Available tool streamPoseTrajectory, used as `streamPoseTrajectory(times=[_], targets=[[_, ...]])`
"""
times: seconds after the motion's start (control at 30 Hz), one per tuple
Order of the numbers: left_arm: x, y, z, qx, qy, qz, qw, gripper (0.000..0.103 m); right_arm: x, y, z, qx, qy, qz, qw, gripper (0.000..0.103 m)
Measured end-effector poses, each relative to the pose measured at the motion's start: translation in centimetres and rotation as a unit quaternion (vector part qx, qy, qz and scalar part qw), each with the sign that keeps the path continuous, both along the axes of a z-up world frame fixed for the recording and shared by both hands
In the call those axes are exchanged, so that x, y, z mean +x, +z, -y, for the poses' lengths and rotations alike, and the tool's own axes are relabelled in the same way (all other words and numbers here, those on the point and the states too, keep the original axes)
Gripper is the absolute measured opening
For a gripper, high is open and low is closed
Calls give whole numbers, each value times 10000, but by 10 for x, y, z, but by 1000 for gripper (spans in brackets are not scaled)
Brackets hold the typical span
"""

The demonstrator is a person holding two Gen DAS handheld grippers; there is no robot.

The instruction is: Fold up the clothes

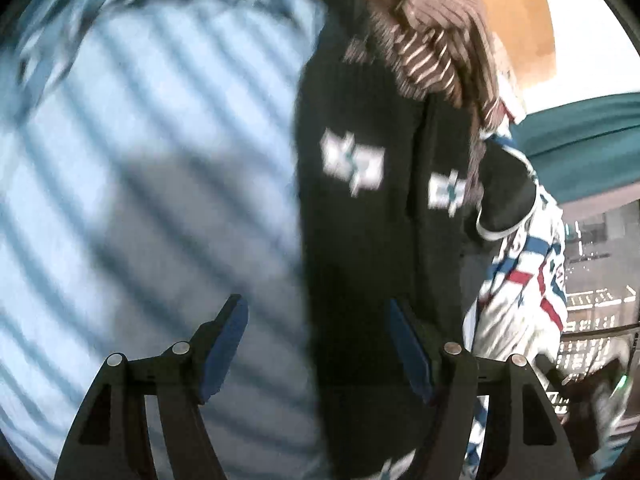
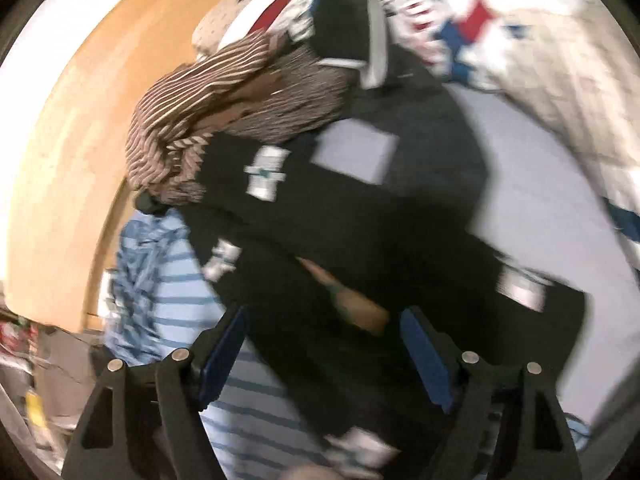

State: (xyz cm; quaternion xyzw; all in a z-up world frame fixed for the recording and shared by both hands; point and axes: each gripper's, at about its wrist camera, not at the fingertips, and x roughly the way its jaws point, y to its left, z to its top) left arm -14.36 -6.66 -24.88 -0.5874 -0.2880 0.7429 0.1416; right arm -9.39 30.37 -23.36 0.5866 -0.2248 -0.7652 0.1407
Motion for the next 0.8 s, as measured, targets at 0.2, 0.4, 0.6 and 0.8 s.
streamPoseTrajectory(times=[0.2, 0.4, 0.6, 0.8], targets=[[-88, 16, -6, -562, -414, -529, 9962, 72, -95, 1, 98, 96, 209, 236, 9995, 86], [-142, 4, -12, -834, -677, -812, 9909, 72, -156, -60, 155, -87, -25, 1020, 9947, 82], [-155, -16, -16, -1038, -1056, -740, 9862, 72, -161, -98, 157, -707, -475, 1440, 9859, 79], [-154, -30, -12, -761, -832, -816, 9903, 72, -162, -81, 170, -713, -331, 1030, 9916, 77]])
